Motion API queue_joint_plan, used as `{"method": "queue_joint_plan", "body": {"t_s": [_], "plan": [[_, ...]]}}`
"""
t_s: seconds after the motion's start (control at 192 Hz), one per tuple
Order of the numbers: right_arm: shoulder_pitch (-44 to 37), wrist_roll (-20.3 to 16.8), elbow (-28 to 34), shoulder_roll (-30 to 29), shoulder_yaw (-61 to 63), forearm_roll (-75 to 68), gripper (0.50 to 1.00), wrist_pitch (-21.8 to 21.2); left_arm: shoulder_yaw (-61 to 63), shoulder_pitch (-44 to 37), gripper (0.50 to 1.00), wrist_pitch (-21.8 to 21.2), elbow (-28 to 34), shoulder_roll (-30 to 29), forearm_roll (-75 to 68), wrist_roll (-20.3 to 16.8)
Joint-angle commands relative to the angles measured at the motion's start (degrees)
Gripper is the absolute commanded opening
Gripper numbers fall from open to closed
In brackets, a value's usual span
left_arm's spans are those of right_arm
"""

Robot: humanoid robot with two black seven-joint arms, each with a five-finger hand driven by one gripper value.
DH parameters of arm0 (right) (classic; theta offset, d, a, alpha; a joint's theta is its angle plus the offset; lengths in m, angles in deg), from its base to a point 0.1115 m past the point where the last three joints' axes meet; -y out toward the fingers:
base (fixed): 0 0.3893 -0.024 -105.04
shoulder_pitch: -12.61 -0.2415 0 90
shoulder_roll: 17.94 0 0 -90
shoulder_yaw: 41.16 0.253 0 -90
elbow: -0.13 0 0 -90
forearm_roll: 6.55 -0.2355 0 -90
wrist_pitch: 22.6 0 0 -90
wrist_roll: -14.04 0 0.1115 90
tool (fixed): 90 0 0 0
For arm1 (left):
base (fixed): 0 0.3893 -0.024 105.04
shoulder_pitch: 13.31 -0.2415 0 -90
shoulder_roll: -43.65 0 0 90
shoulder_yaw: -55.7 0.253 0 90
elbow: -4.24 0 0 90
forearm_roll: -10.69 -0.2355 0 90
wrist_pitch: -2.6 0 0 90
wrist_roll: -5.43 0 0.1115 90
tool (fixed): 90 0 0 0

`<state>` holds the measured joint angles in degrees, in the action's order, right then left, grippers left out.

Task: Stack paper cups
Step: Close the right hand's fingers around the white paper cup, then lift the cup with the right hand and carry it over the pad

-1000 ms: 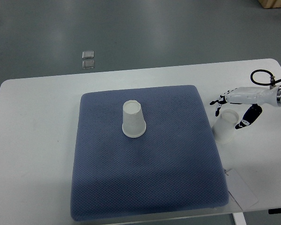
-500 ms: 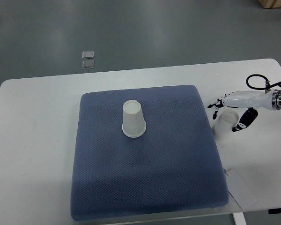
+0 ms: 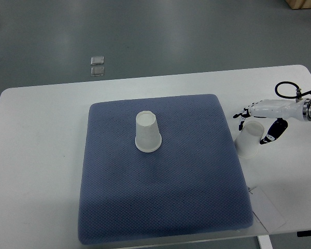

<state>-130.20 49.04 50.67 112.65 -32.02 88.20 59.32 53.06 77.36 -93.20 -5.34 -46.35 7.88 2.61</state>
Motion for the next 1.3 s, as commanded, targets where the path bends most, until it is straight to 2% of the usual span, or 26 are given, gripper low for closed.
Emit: {"method": "queue_joint_plan", "body": {"t_s": [0.0, 0.167, 0.255, 0.365, 0.453, 0.604, 0.693, 1.037, 1.292], "plan": [[0.0, 0.0, -0.4, 0.0, 0.0, 0.0, 0.926, 0.0, 0.0, 0.0, 1.000, 0.0, 0.0, 0.0, 0.0, 0.0], [0.0, 0.0, -0.6, -0.4, 0.0, 0.0, 0.919, 0.3, 0.0, -0.1, 1.000, 0.0, 0.0, 0.0, 0.0, 0.0], [0.0, 0.0, -0.6, -0.4, 0.0, 0.0, 0.897, 0.5, 0.0, 0.0, 1.000, 0.0, 0.0, 0.0, 0.0, 0.0], [0.1, 0.0, -0.7, -0.4, -0.1, 0.0, 0.819, 0.5, 0.0, 0.0, 1.000, 0.0, 0.0, 0.0, 0.0, 0.0], [0.0, 0.0, -0.7, -0.5, -1.1, 0.0, 0.725, 0.6, 0.0, -0.1, 1.000, 0.0, 0.0, 0.0, 0.0, 0.0], [0.0, 0.0, -0.8, -0.5, -1.3, 0.1, 0.611, 0.5, 0.0, -0.1, 1.000, 0.0, 0.0, 0.0, 0.0, 0.0], [0.0, 0.0, -0.9, -0.5, -1.7, 0.6, 0.501, 0.6, 0.0, 0.0, 1.000, 0.0, 0.0, 0.0, 0.0, 0.0], [-0.6, 0.0, -1.8, -0.2, -1.1, 0.6, 0.500, 0.8, 0.0, 0.0, 1.000, 0.0, 0.0, 0.0, 0.0, 0.0], [-9.6, 0.0, -0.8, 0.9, -0.8, 0.1, 0.500, 1.1, 0.0, 0.0, 1.000, 0.0, 0.0, 0.0, 0.0, 0.0]]}}
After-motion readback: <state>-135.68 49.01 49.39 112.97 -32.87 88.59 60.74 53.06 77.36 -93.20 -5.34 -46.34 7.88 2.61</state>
